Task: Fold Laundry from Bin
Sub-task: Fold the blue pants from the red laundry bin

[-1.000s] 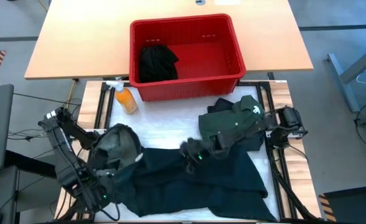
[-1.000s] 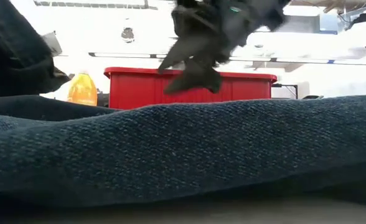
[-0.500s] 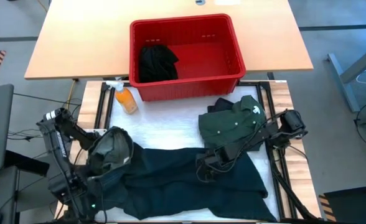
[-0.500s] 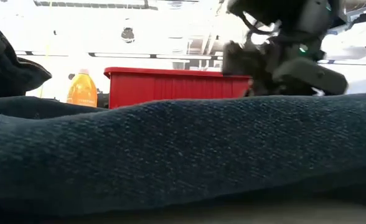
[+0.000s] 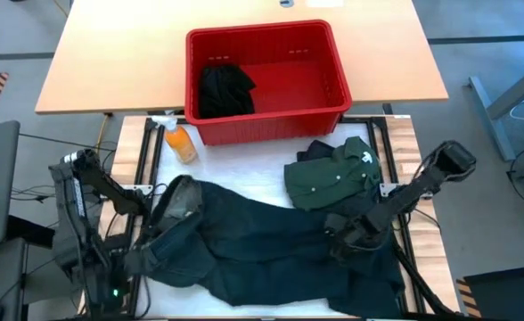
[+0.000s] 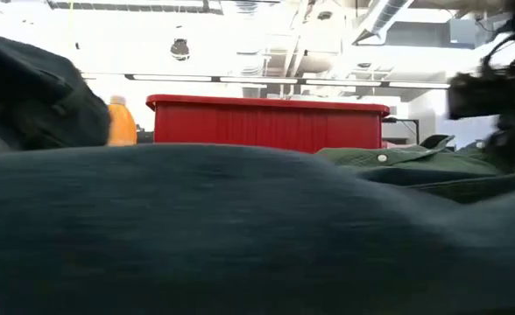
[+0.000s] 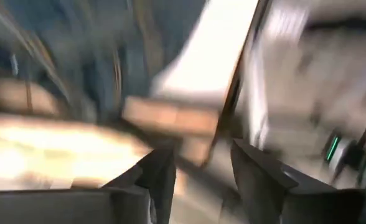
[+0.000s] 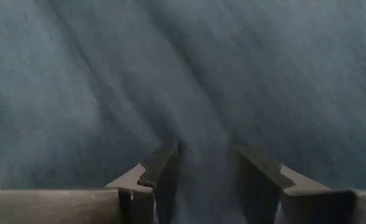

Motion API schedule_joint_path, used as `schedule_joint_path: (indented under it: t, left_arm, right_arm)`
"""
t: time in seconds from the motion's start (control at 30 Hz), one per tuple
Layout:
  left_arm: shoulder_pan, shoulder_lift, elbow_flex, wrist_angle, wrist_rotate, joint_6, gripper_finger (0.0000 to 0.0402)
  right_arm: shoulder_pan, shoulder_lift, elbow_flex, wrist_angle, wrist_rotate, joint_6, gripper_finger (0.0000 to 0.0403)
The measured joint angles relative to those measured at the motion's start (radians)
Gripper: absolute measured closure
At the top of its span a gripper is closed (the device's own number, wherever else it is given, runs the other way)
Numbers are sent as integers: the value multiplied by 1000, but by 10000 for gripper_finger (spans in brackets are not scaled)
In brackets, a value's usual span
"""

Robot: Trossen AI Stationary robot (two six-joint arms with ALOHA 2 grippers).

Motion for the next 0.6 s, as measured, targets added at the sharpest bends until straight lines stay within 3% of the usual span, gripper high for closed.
schedule_joint_path:
  t: [0.17,0.27,0.4,0.6]
  left_arm:
    - [77,-92,1,51,-499,24,257]
    - [161,-110,1,0,-669,24,256]
    - [347,-109,1,-48,-650,-8,256]
    - [598,-109,1,2,-449,209,256]
  right_arm:
    - [62,-147,-9,-108,22,115,241]
    - [76,-204,-9,-131,59,147,243]
    - [72,-247,-8,-123,106,164,243]
    - [39,-261,-8,-106,126,155,244]
